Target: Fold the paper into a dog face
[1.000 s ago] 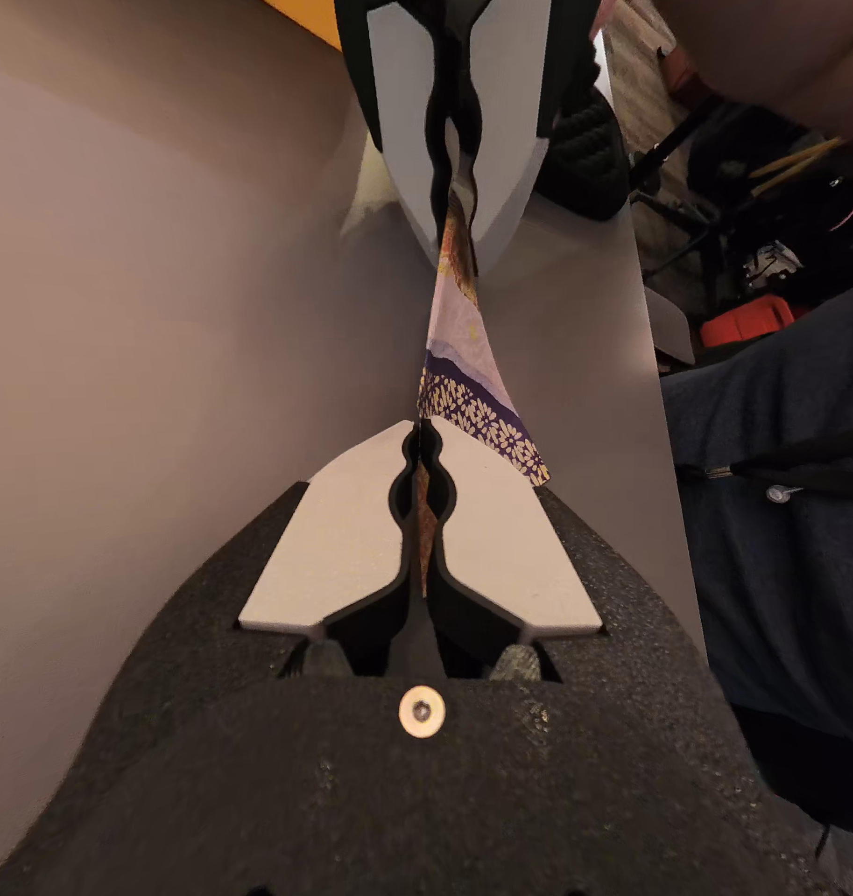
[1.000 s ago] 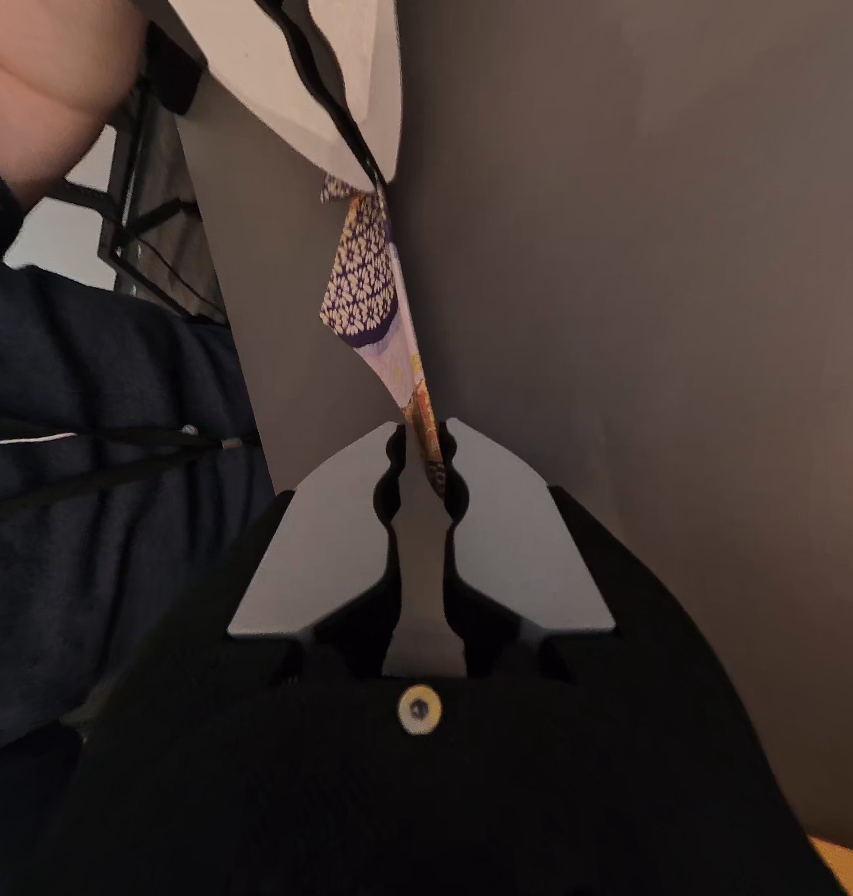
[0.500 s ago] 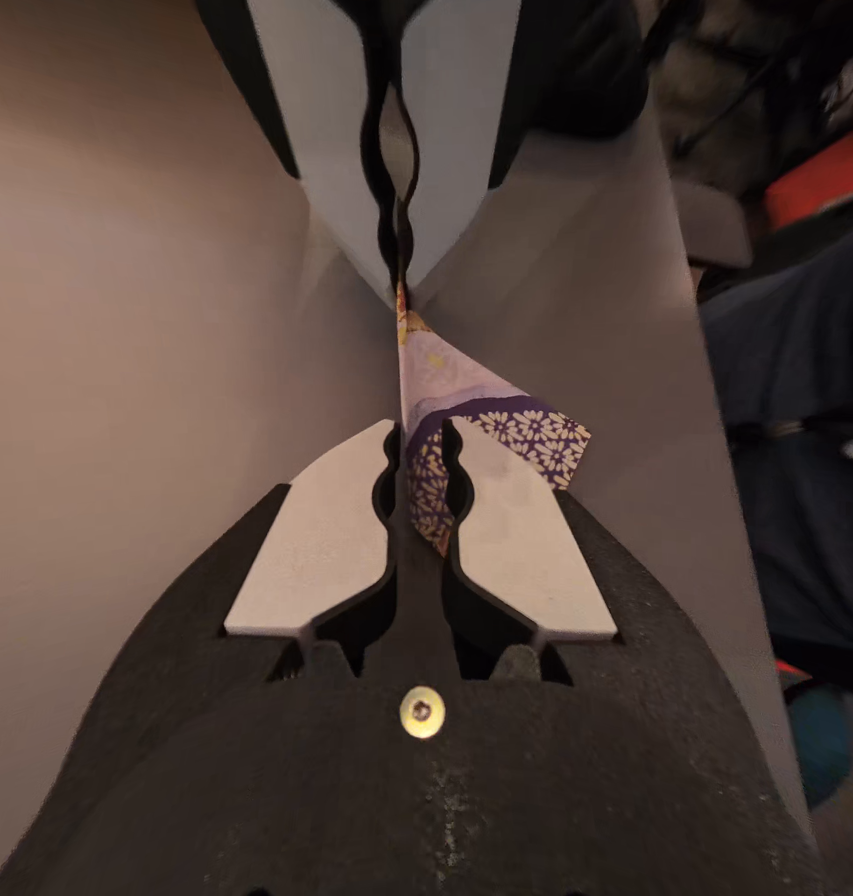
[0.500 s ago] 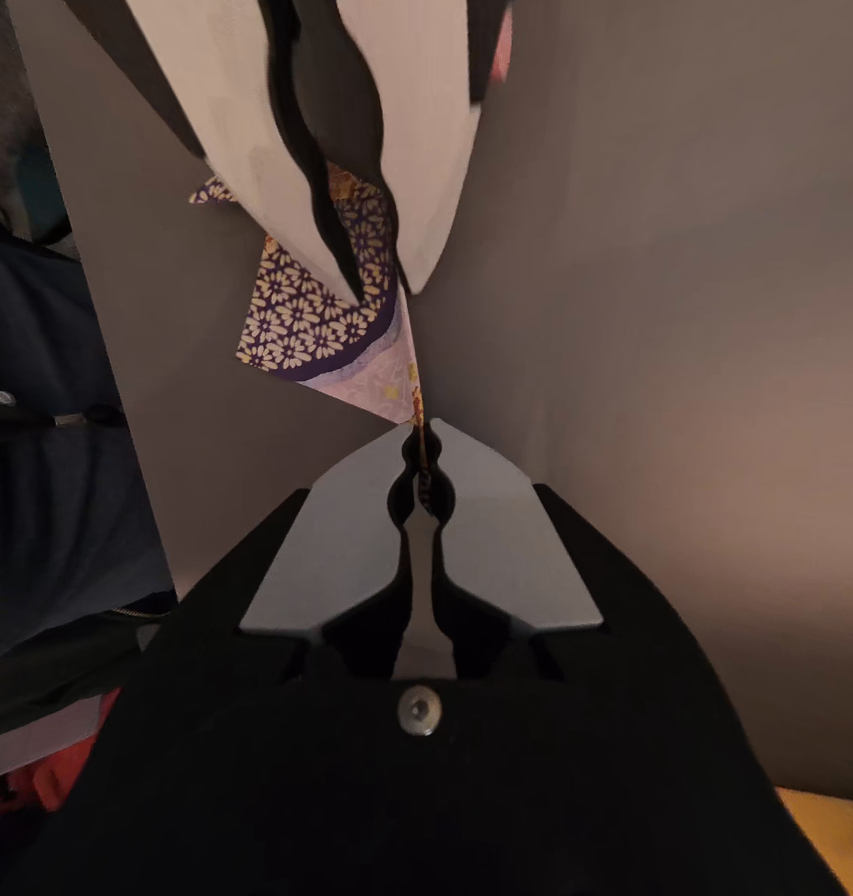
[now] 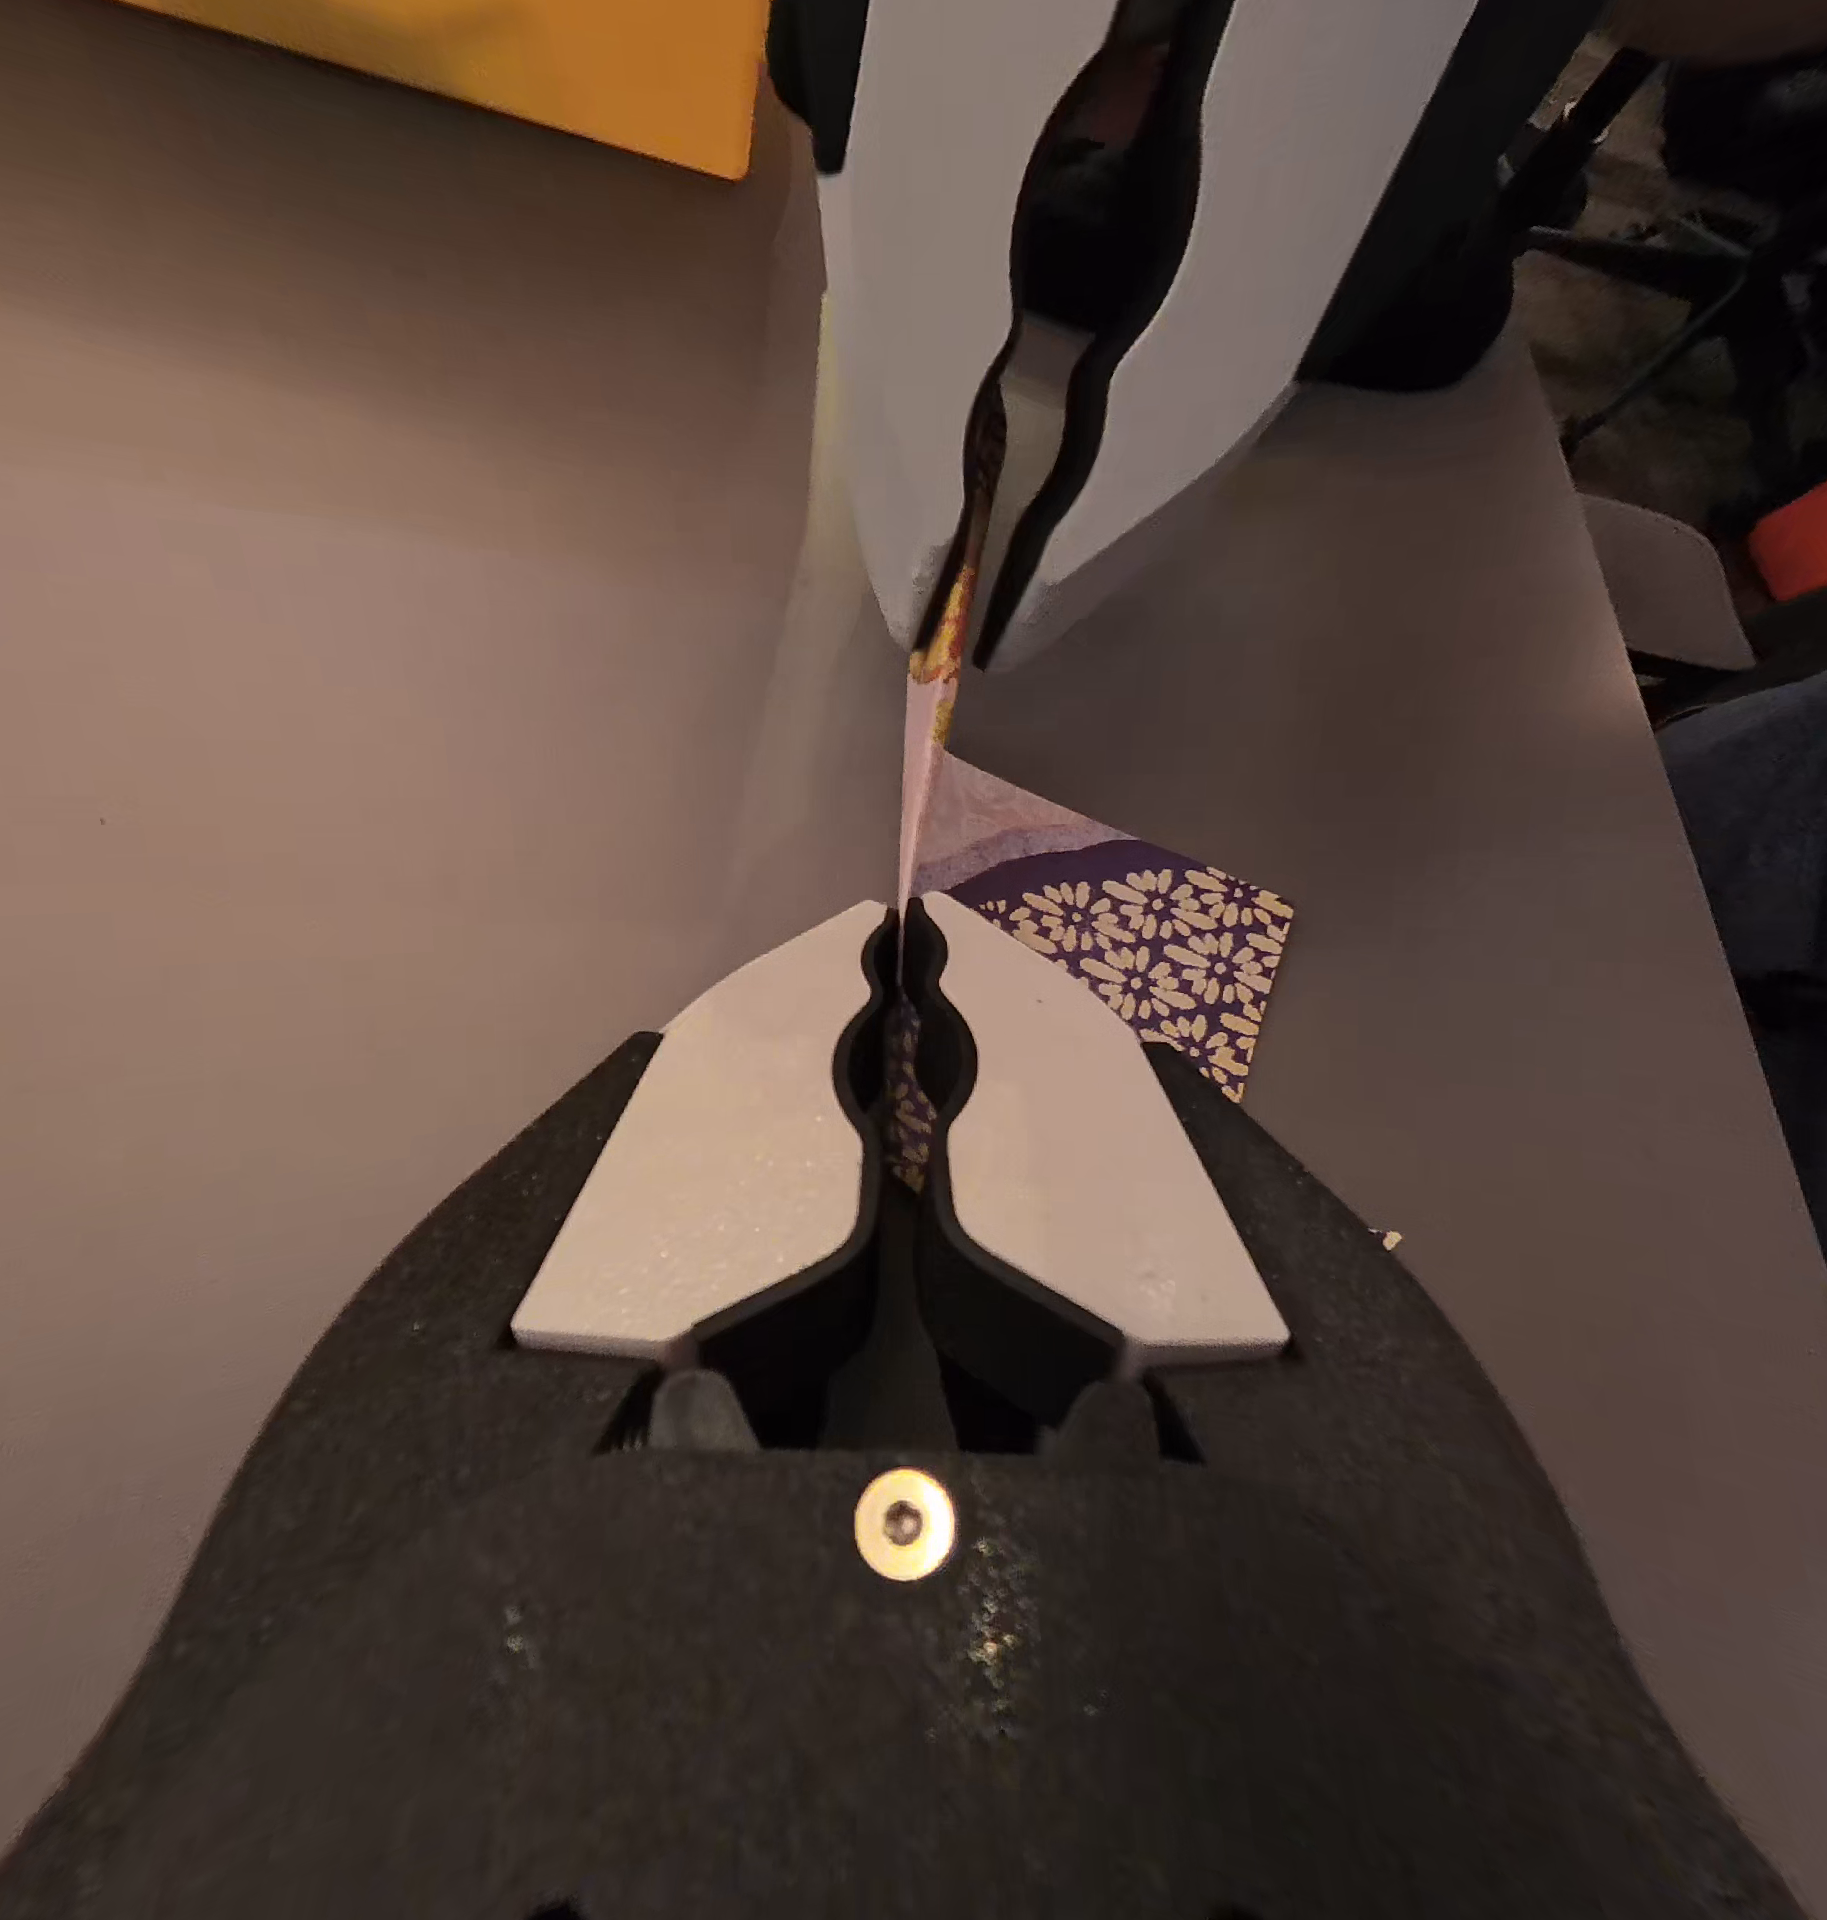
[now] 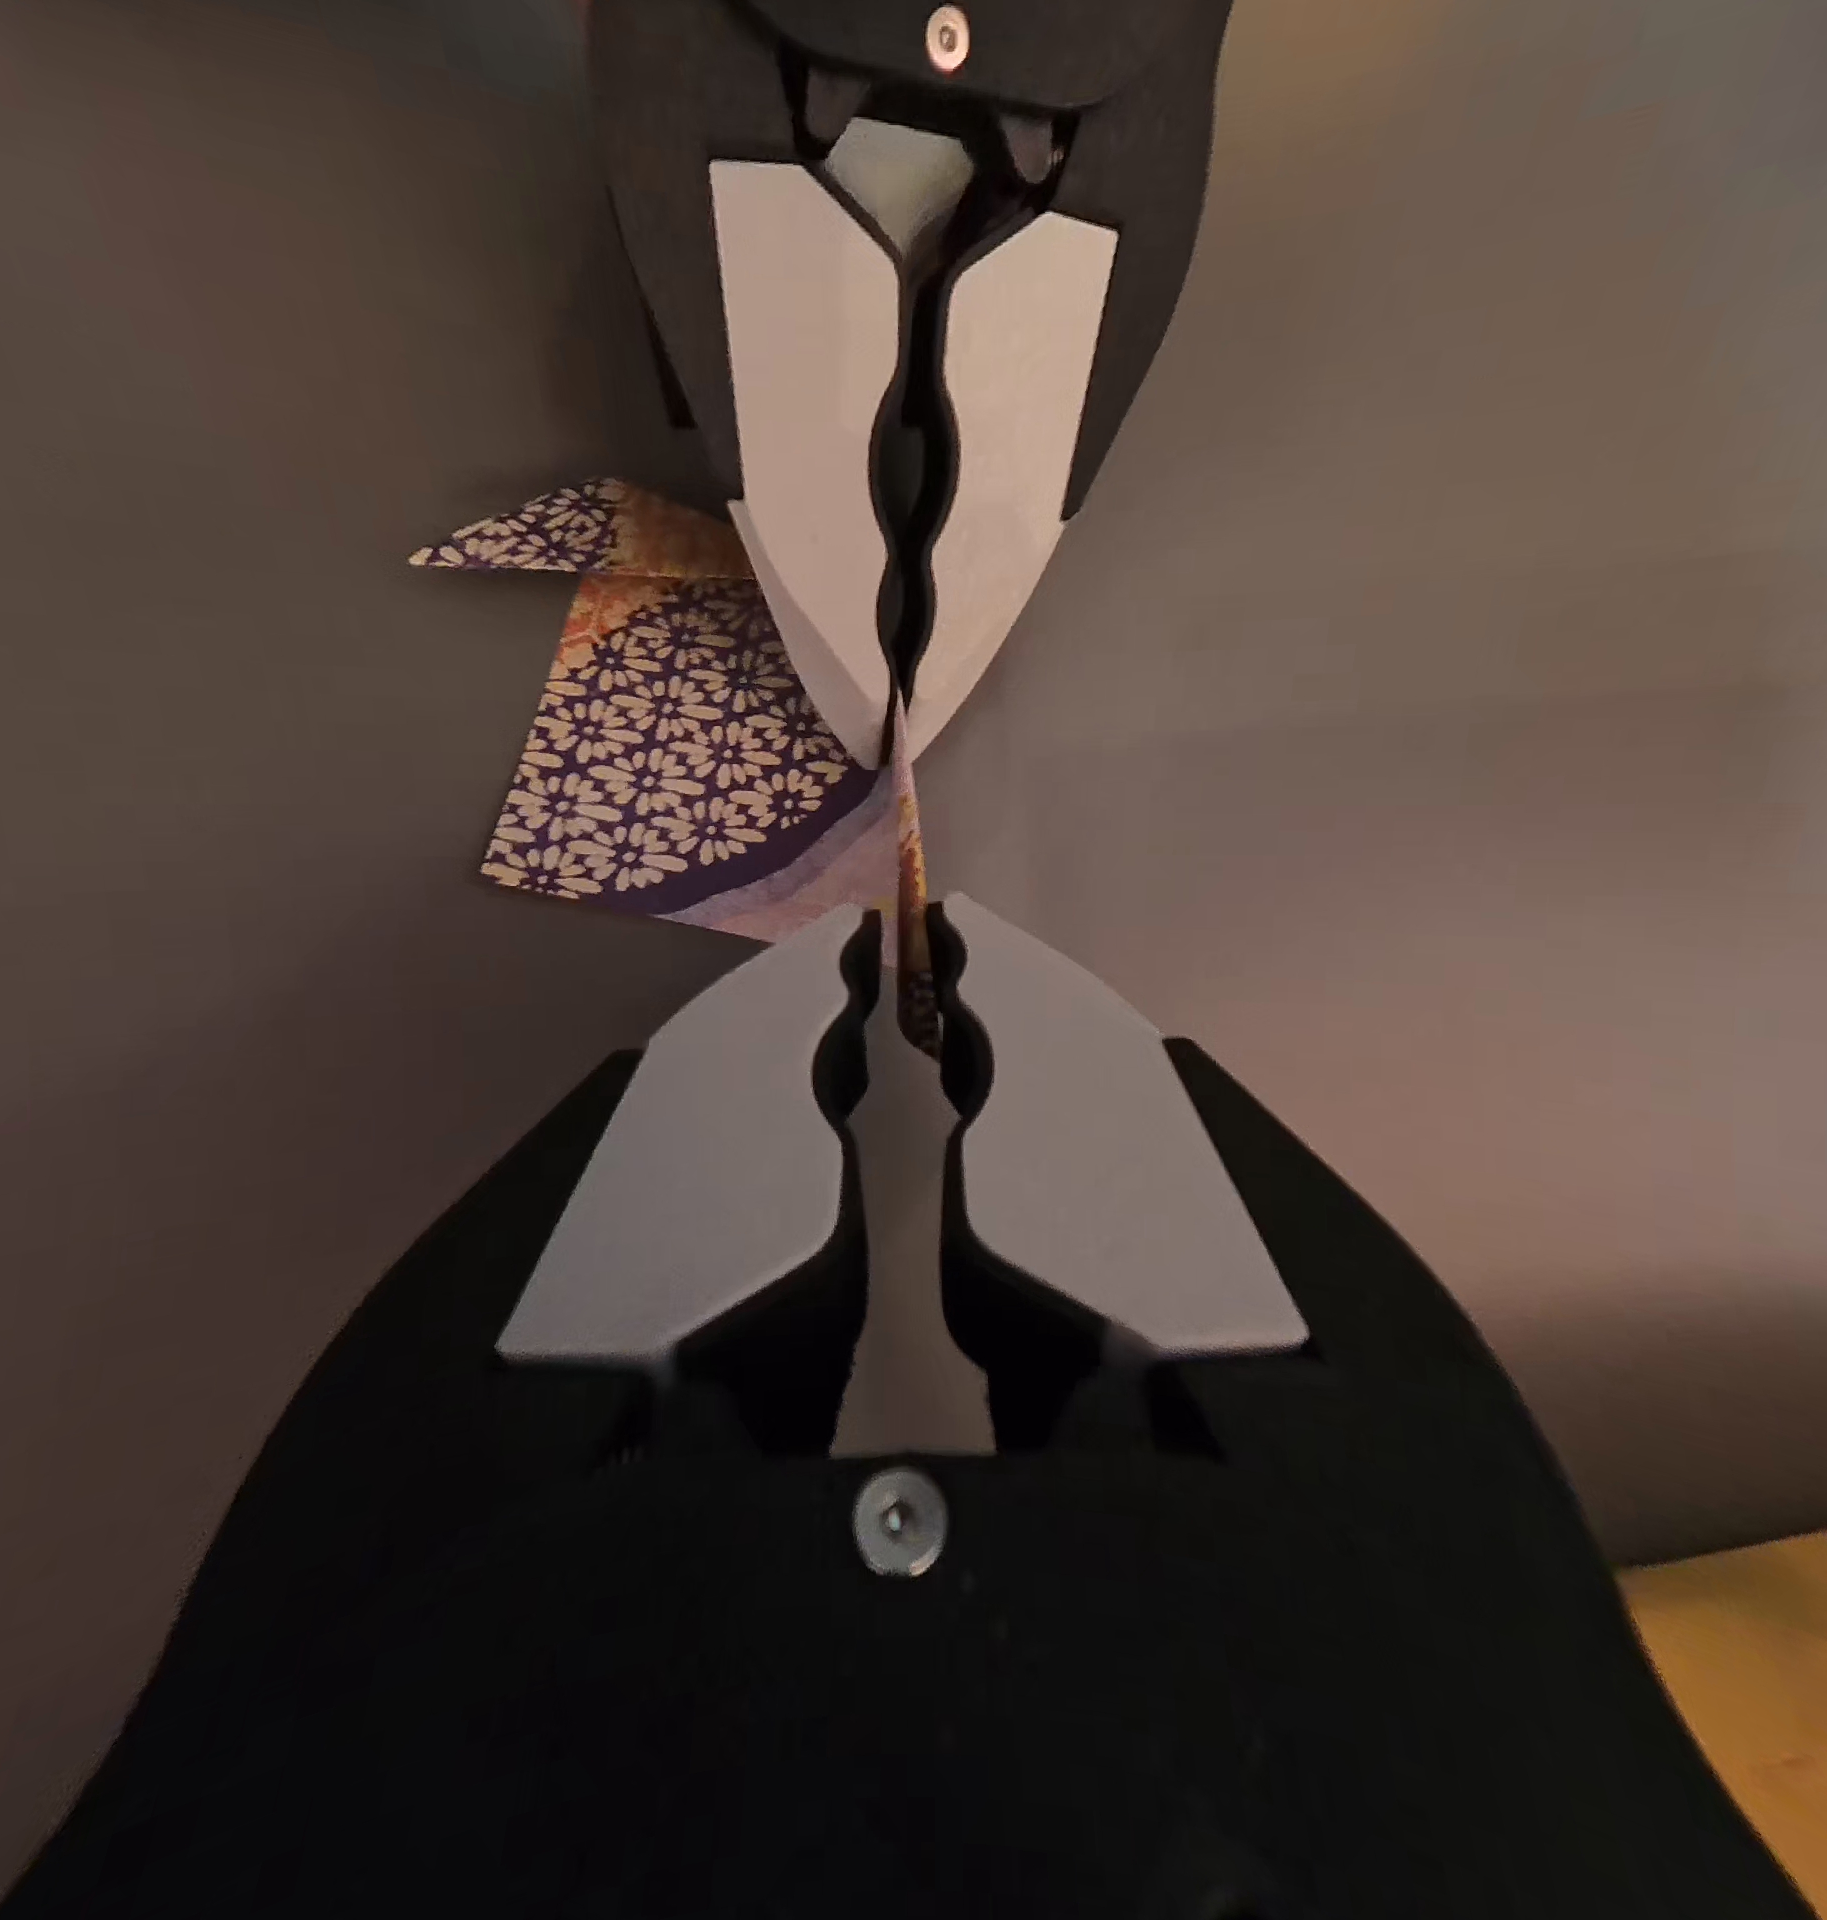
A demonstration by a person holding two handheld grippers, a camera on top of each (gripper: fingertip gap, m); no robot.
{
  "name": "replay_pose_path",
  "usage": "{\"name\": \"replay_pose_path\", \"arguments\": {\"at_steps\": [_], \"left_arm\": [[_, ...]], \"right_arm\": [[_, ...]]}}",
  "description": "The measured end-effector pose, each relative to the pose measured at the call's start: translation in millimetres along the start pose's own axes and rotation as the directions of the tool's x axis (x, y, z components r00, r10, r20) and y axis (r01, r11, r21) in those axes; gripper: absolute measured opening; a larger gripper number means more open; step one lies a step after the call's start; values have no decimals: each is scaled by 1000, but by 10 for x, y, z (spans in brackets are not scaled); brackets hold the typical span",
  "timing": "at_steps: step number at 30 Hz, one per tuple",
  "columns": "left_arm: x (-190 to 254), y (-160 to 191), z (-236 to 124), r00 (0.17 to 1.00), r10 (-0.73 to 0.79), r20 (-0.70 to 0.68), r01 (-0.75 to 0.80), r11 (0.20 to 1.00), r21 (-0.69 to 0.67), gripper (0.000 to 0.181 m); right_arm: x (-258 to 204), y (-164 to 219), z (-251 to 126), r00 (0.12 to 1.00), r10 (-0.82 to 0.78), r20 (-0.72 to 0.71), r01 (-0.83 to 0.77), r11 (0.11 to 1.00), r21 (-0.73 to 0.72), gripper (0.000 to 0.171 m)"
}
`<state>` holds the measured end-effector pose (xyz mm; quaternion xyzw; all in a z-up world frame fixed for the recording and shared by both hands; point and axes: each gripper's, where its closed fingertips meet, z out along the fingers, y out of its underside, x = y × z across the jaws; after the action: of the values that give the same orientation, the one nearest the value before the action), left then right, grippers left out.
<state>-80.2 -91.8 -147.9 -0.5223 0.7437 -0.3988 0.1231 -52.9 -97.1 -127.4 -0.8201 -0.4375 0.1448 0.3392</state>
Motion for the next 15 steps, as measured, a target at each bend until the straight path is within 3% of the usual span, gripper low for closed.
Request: {"name": "replay_pose_path", "arguments": {"at_steps": [5,9,15], "left_arm": [[-34,-26,-8,999,-29,19,29,999,29,0],[-44,-16,-8,999,-6,34,5,1000,19,0],[-39,-96,-167,998,43,41,-45,998,35,1]], "right_arm": [[-58,-51,-5,971,-206,-118,210,977,25,2],[-61,-32,19,860,-436,-263,437,898,-58,2],[-80,-101,36,784,-530,-323,530,843,-95,2]]}}
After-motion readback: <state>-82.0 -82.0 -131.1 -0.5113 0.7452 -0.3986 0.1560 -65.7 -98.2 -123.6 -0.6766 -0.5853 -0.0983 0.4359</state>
